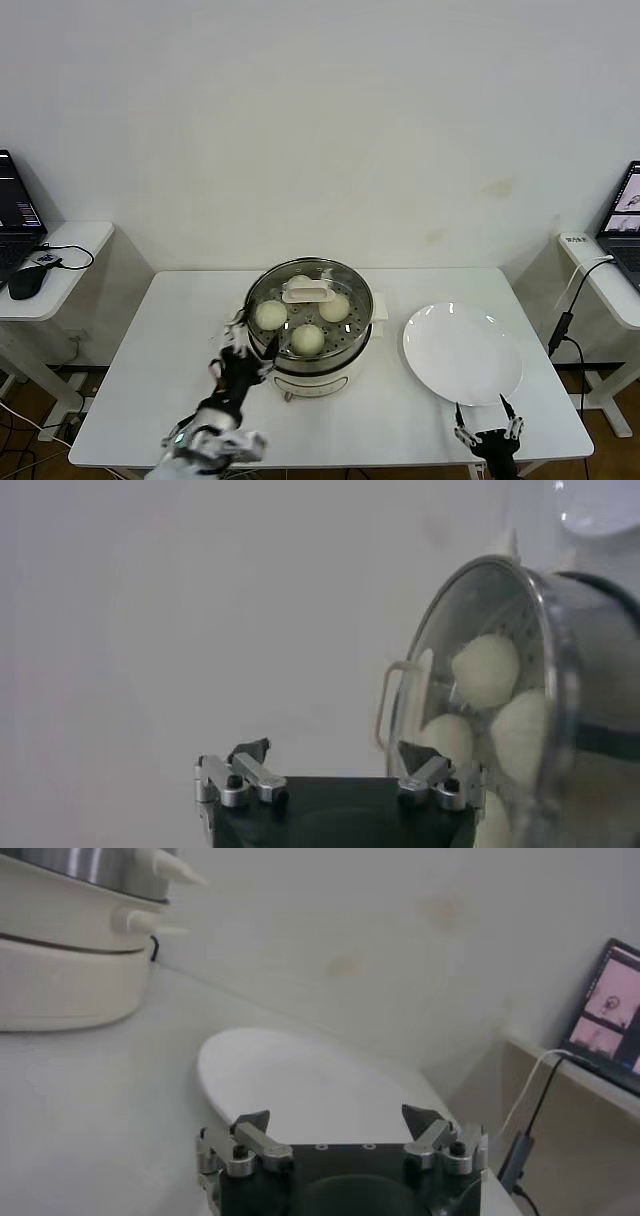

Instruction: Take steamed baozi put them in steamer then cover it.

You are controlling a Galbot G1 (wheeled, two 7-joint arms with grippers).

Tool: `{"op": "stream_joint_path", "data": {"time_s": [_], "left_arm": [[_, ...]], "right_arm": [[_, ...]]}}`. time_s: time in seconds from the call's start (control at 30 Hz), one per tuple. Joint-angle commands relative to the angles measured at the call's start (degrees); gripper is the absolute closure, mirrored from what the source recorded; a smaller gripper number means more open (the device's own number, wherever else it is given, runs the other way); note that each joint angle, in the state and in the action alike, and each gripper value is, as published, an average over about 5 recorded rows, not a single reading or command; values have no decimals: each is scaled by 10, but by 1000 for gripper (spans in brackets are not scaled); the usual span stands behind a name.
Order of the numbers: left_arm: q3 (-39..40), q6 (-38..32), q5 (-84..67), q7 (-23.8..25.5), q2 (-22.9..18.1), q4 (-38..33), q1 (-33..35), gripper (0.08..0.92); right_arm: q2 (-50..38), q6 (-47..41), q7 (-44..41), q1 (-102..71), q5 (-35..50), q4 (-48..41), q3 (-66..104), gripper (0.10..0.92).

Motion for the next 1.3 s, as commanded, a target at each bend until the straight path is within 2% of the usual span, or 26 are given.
{"op": "stream_joint_path", "data": {"time_s": [0.03, 0.23, 0.5, 1.07, 1.3], "left_arm": [[-228, -230, -620, -168, 16, -14, 225, 177], [-220, -292, -658, -178, -1, 2, 260, 177], [-201, -318, -690, -163, -15, 88, 264, 177], [-180, -296, -644, -127, -46, 130, 229, 177], [-173, -293, -635, -115, -45, 135, 225, 177]], "right_arm": [[-10, -2, -10, -17, 33, 18, -7, 203], [-24, -25, -38, -39, 74, 48, -19, 203], [-52, -74, -74, -71, 120, 106, -22, 202], [-36, -97, -70, -84, 108, 131, -36, 203], [-35, -101, -70, -85, 103, 132, -35, 203]]}}
